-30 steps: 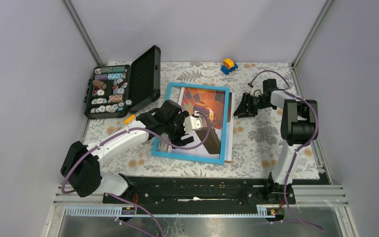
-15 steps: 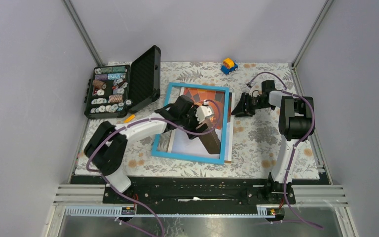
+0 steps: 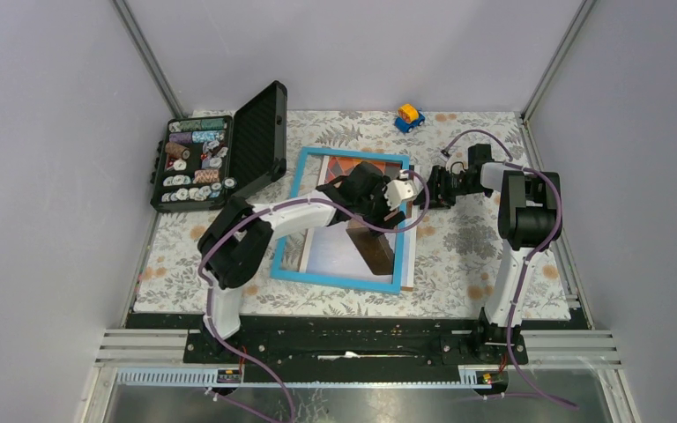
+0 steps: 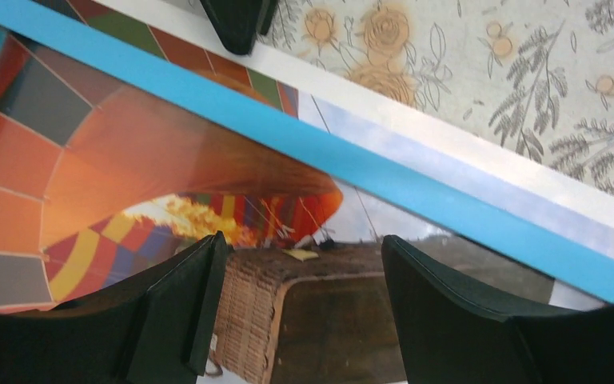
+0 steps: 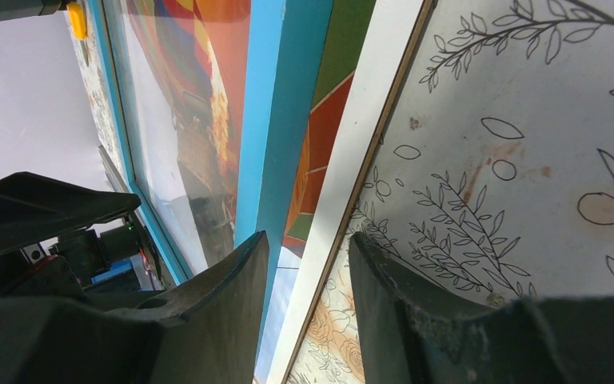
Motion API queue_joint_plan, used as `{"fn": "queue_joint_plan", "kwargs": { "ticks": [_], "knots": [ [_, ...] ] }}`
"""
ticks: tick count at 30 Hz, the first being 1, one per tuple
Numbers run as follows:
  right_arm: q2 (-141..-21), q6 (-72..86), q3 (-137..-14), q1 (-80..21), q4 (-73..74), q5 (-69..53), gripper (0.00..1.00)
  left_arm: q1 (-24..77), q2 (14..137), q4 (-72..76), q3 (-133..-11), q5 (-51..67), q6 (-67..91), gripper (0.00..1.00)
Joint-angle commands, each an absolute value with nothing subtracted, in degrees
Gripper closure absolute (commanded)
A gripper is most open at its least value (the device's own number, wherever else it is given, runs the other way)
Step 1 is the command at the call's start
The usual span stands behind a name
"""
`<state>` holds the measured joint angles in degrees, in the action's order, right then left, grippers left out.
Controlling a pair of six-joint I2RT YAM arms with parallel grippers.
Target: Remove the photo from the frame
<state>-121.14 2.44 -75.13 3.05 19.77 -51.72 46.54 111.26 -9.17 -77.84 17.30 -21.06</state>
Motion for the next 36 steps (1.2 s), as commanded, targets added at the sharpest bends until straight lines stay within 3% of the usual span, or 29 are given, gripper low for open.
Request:
{"fn": "queue_joint_plan", "kwargs": {
  "ticks": [1, 18, 25, 36],
  "knots": [
    [-123.4, 1.4, -73.7, 3.3, 20.5, -49.8, 0.50, 47.1, 114.5, -5.3, -83.5, 16.1, -19.5, 0.23],
    [-128.0, 4.4, -75.4, 3.2, 18.9, -55.1, 0.52, 47.4, 122.6, -4.8, -85.8, 16.1, -20.0, 0.29],
    [-127.7, 4.0, -75.1, 3.2, 18.1, -59.8, 0.69, 47.5, 123.5, -5.2, -85.6, 16.1, -20.5, 0.30],
    [-125.7, 4.4, -73.3, 3.2, 15.2, -64.3, 0.72, 47.4, 123.7, -5.4, -85.7, 16.3, -21.1, 0.31]
  ]
}}
